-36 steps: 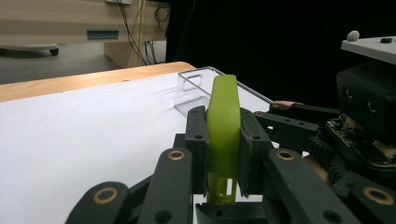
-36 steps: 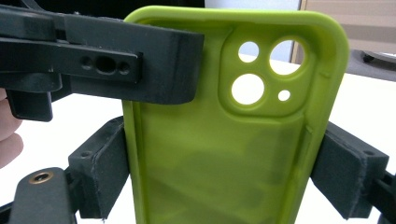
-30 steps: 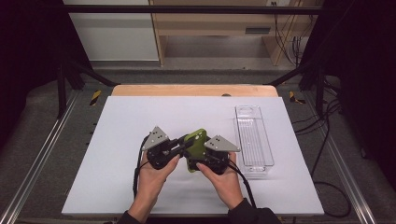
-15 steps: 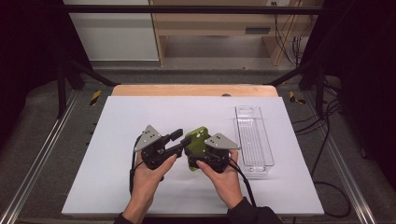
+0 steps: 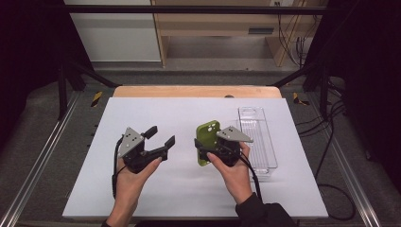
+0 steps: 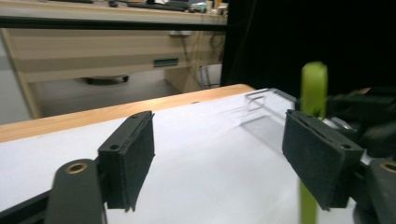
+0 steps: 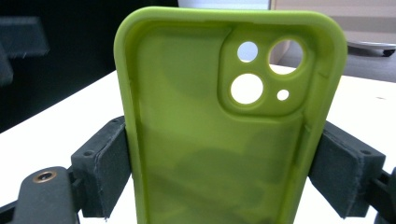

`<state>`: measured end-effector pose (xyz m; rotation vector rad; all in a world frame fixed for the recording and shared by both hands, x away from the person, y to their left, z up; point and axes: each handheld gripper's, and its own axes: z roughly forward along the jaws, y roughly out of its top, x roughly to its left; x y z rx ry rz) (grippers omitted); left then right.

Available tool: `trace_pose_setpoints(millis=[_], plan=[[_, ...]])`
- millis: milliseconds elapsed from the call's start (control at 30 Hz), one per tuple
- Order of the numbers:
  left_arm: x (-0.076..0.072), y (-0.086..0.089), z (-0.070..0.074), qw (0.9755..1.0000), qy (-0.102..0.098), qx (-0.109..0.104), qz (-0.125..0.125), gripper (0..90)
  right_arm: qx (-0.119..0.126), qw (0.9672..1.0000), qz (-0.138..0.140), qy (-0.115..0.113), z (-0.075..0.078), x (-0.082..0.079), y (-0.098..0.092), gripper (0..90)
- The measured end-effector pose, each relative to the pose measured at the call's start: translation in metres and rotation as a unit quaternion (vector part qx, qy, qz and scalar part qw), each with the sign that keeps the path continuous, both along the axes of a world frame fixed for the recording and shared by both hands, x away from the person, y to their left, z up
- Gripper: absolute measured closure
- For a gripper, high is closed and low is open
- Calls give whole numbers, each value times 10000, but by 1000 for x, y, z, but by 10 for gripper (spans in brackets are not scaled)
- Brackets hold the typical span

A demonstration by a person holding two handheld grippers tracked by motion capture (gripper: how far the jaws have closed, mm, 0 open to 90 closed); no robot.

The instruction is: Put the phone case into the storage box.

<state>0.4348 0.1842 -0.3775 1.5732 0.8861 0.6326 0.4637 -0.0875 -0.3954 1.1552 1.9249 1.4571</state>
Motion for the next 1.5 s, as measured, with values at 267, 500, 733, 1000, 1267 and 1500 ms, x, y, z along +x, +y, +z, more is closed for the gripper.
trace_pose_setpoints(millis=[267,500,733,1000,1267,1500], plan=[[-4,27,-23,9989,80,277,357,163,-28,9992,-333,-236,27,11,-17,157],[-7,48,-45,9968,166,506,591,113,-7,9962,-679,-539,53,24,-36,157],[-7,67,-61,9957,252,420,787,88,75,9917,-1062,-727,70,41,-56,157],[-8,84,-72,9954,285,298,861,54,49,9870,-1401,-786,78,61,-77,157],[-11,100,-72,9967,109,154,790,29,-18,9827,-1674,-792,76,72,-94,157],[-15,111,-71,9967,11,46,807,27,-122,9813,-1709,-881,82,72,-99,157]])
